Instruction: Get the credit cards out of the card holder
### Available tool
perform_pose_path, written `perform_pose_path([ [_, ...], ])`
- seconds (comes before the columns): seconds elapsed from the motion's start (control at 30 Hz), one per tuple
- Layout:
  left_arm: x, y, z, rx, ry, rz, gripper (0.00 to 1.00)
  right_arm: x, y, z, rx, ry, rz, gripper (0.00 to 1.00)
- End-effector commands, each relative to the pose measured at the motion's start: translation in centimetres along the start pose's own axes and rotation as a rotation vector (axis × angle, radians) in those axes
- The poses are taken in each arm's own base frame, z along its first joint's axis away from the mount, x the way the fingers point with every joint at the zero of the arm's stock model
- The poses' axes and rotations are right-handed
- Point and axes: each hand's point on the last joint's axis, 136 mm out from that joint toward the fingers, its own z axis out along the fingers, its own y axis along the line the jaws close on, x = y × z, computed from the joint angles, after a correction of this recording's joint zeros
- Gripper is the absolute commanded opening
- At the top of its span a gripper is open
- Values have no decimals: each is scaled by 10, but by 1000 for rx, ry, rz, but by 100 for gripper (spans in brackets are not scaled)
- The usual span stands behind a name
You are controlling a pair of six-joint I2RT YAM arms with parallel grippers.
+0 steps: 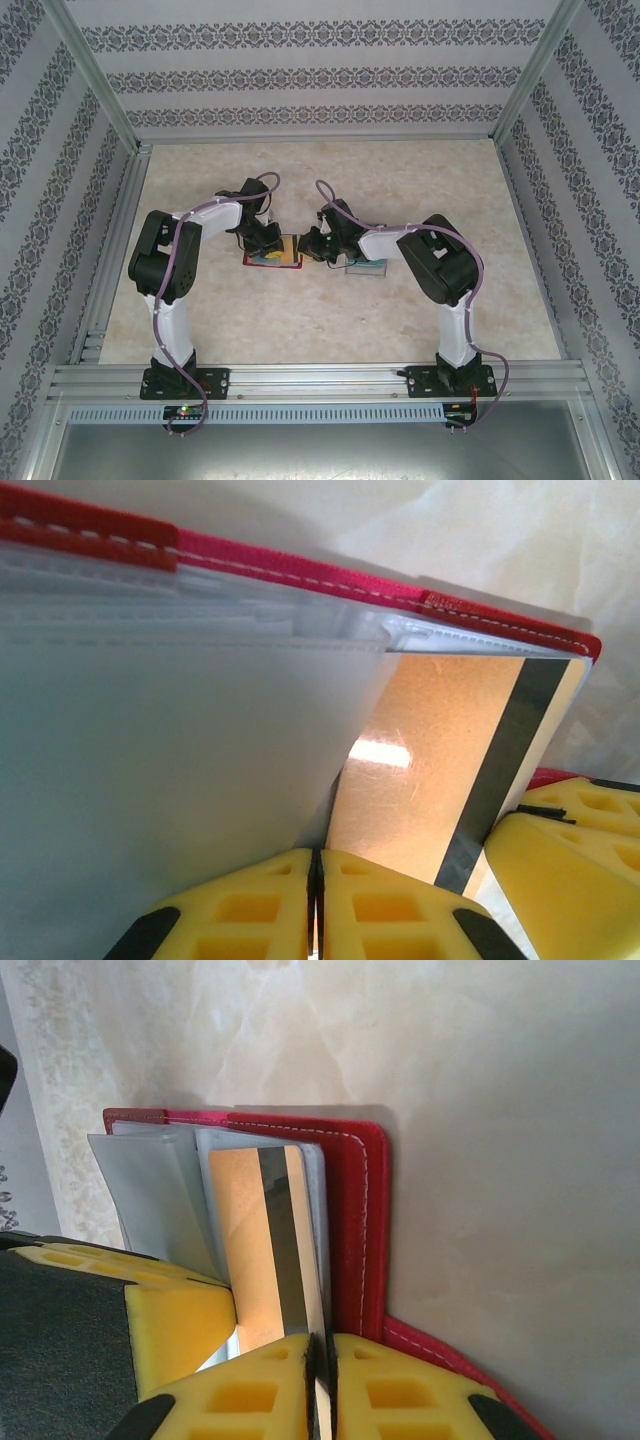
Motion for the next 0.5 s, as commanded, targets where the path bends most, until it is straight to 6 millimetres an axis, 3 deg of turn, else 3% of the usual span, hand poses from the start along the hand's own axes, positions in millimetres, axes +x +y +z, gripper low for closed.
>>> perform_pose_path([
  [0.0, 8, 14, 9, -50, 32, -3, 12, 11, 19, 7, -46, 41, -56, 15],
  [0.03, 8, 14, 9, -47, 32, -2, 12, 13, 21, 8, -49, 46, -61, 15],
  [0.13, 8, 14, 8, -50, 30, 0, 12, 15, 23, 5, -51, 51, -73, 0],
  [0.33, 4, 2, -8, -22, 1, 13, 18, 8, 21, -15, -44, 1, -75, 0],
  [0.47, -2, -16, -32, 13, -46, 30, 34, 3, 28, -32, -47, -22, -91, 0],
])
